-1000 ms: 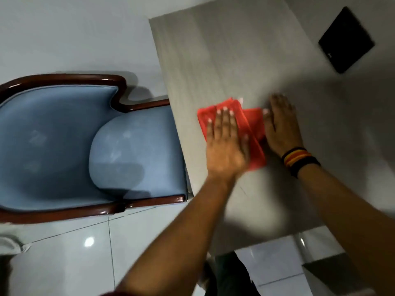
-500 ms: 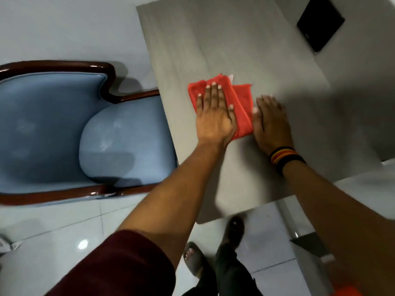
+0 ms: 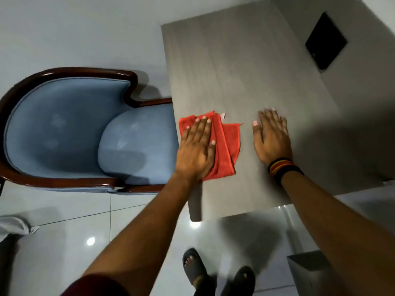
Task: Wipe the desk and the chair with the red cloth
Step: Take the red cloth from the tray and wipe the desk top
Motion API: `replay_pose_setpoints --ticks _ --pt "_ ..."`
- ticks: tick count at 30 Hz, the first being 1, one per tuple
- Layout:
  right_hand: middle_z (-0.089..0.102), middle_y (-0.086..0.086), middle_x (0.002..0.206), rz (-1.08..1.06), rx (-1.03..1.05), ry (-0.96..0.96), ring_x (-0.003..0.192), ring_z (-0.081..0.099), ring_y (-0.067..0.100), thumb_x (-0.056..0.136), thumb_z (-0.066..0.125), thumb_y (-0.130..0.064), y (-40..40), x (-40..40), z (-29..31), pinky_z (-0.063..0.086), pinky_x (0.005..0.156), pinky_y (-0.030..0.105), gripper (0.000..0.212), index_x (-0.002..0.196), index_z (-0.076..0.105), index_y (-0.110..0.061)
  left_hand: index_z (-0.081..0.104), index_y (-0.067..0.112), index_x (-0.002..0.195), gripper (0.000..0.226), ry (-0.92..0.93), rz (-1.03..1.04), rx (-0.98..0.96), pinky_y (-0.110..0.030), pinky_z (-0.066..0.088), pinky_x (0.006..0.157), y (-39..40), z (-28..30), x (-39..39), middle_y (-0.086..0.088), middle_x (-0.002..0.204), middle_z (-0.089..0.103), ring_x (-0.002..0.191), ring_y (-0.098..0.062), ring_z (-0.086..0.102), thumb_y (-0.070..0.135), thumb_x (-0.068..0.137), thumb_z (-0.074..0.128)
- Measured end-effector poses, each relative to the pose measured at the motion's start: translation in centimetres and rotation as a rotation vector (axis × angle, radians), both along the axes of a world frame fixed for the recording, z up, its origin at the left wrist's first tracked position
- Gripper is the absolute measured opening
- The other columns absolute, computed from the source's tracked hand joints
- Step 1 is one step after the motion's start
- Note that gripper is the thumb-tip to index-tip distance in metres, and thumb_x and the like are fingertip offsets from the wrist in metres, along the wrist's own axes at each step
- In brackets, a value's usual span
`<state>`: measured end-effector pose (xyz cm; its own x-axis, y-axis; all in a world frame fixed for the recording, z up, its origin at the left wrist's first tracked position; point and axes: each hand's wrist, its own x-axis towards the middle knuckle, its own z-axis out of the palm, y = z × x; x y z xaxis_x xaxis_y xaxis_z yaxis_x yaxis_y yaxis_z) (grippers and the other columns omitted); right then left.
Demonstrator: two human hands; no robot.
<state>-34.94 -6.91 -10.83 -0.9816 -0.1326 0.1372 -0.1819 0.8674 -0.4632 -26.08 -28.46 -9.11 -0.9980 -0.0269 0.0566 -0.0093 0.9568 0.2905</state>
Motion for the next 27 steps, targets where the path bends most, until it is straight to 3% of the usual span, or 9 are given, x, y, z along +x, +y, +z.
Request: replay_pose_setpoints --ticks 4,7,13,22,27 --pt "0.037 0.016 0.164 -0.004 0.056 0.003 0.157 0.028 0.029 0.106 0.031 -0.038 -0.2 0.4 0.0 0.012 0.131 0.048 0.059 0.153 0.045 -0.006 0.022 0.007 0.166 0.063 0.059 0.152 0.039 -0.049 0.013 0.134 2.5 -0.9 5.0 -0.009 0.176 0.018 0.165 -0.022 0.008 0.033 0.111 0.037" --pt "0.039 0.019 0.163 -0.002 0.085 0.031 0.155 0.032 0.034 0.104 0.033 -0.036 -0.5 0.5 0.0 0.017 0.129 0.052 0.058 0.151 0.046 -0.003 0.023 0.009 0.166 0.064 0.031 0.134 0.050 -0.047 0.011 0.134 1.0 -0.9 3.9 -0.007 0.176 0.018 0.165 -0.022 0.008 0.037 0.109 0.031" --pt "0.033 0.014 0.167 0.003 0.220 -0.027 0.157 0.027 0.032 0.102 0.031 -0.038 -0.8 -0.1 -0.1 0.017 0.129 0.055 0.063 0.157 0.037 -0.008 0.026 0.007 0.165 0.061 0.037 0.055 0.016 -0.044 0.008 0.134 -6.5 -0.3 -10.5 -0.011 0.174 0.020 0.164 -0.026 0.012 0.028 0.110 0.043" --pt "0.026 0.002 0.171 0.012 0.272 -0.017 0.159 0.024 0.023 0.103 0.033 -0.041 -0.3 -0.5 -0.7 0.023 0.126 0.055 0.064 0.161 0.030 -0.015 0.022 0.008 0.166 0.063 0.013 -0.019 -0.052 -0.045 0.008 0.134 -12.8 0.0 -35.5 -0.009 0.175 0.020 0.164 -0.024 0.012 0.033 0.111 0.035" --pt "0.035 0.006 0.167 -0.001 0.292 0.014 0.156 0.029 0.023 0.101 0.034 -0.038 -0.4 -0.9 -0.8 0.027 0.124 0.055 0.062 0.156 0.040 -0.010 0.020 0.008 0.167 0.064 0.000 0.031 -0.084 -0.045 0.005 0.134 -12.2 -0.2 -37.8 -0.011 0.176 0.019 0.165 -0.023 0.011 0.035 0.110 0.034"
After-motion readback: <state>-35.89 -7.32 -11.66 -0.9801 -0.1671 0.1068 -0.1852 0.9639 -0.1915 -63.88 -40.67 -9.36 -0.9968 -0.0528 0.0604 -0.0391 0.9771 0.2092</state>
